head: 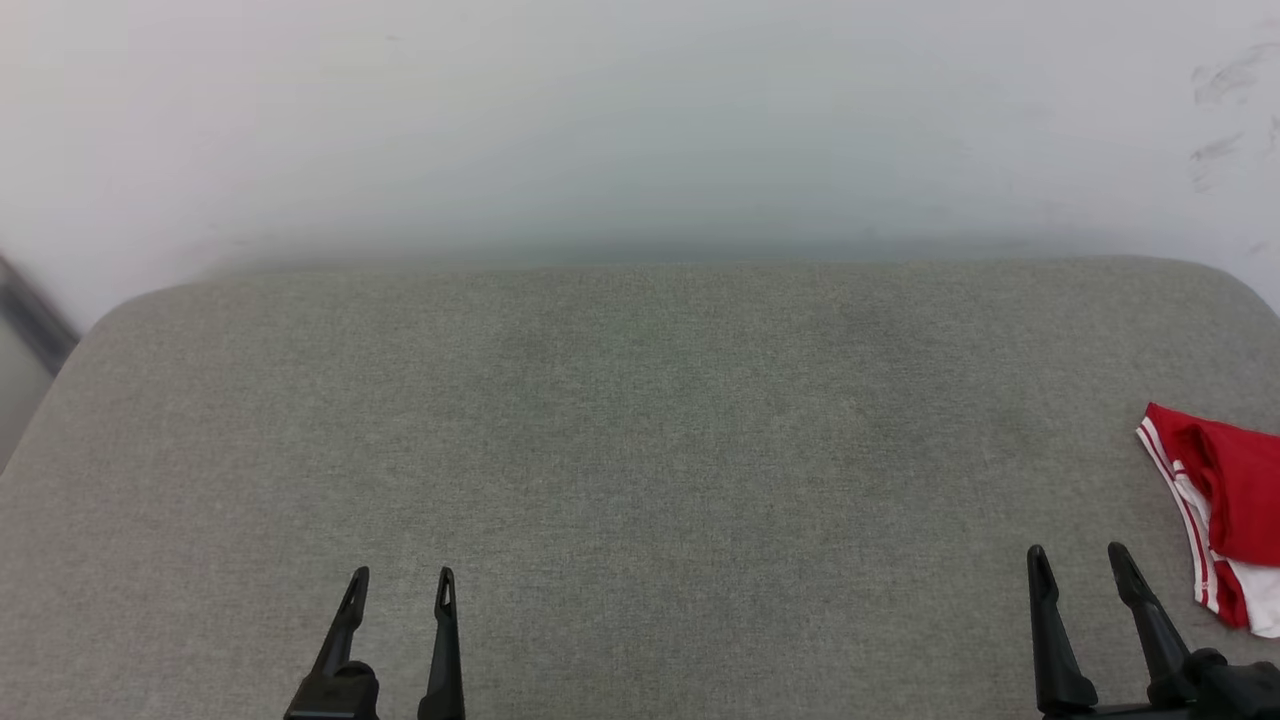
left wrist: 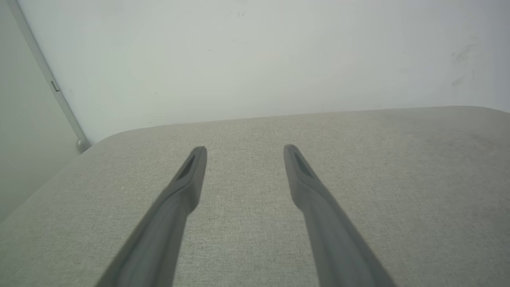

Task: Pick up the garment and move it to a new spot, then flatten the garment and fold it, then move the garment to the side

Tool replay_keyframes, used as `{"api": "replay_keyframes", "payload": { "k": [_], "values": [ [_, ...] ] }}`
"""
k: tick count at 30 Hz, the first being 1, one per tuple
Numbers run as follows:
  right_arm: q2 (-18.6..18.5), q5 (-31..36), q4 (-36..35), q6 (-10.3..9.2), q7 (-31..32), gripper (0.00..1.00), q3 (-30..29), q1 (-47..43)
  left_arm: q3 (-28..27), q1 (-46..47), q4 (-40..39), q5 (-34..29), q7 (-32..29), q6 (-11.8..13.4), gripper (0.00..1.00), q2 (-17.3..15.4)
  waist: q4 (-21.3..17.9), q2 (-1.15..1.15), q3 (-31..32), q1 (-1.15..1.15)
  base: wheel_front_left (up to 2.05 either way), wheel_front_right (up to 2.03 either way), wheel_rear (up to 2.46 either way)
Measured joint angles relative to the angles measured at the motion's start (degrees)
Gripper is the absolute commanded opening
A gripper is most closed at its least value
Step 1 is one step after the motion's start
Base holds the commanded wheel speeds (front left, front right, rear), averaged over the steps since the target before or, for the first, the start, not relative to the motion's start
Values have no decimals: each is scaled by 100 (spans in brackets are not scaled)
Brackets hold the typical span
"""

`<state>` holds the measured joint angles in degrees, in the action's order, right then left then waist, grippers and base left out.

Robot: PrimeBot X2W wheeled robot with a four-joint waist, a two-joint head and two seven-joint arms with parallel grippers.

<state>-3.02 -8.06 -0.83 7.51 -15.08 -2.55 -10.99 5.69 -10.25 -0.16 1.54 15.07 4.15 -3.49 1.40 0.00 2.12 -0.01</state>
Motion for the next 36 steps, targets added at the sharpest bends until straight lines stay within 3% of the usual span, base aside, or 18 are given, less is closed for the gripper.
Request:
{"api": "replay_keyframes", "payload": {
  "k": [4, 5, 12, 36],
  "values": [
    [1, -22, 2, 0, 0, 100, -8, -4, -18, -2, 20, 14, 0, -21, 100, 8, 3, 0, 18, 0, 0, 0, 0],
    [1, -32, 2, 0, 0, 0, -5, -4, -30, -3, 22, 22, 0, -24, 0, 10, 6, 0, 20, 1, 0, 0, 0],
    [1, -116, 331, 0, 36, 0, 8, -16, -27, -27, 341, 119, -41, -21, 0, 22, 6, 0, 20, 1, 0, 0, 0],
    [-69, -2727, 672, 0, 519, 0, 49, 389, -191, 380, 687, 2943, -535, -361, 0, -93, -23, 0, -29, 1, 0, 0, 0]
  ]
}}
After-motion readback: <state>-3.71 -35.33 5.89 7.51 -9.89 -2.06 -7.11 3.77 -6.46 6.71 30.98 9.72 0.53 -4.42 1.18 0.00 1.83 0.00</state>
